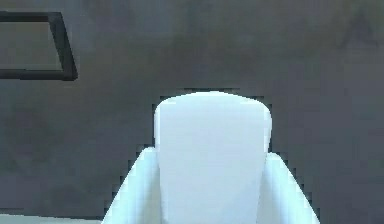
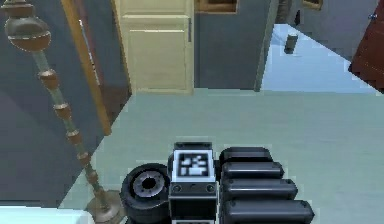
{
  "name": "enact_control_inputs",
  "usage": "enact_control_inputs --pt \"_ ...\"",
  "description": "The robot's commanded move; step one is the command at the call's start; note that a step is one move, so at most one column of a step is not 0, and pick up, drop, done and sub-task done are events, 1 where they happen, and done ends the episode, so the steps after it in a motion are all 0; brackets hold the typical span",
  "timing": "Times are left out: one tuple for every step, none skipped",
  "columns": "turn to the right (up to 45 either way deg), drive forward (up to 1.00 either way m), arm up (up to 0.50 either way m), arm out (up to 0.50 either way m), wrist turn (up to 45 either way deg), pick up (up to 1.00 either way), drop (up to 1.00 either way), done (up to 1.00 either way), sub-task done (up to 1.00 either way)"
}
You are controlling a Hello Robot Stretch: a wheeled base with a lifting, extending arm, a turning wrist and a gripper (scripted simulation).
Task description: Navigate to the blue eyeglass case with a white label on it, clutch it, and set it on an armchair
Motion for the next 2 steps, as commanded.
enact_control_inputs --pt "18.0 0.0 0.0 0.0 0.0 0.0 0.0 0.0 0.0" --pt "-15.0 0.0 0.0 0.0 0.0 0.0 0.0 0.0 0.0"
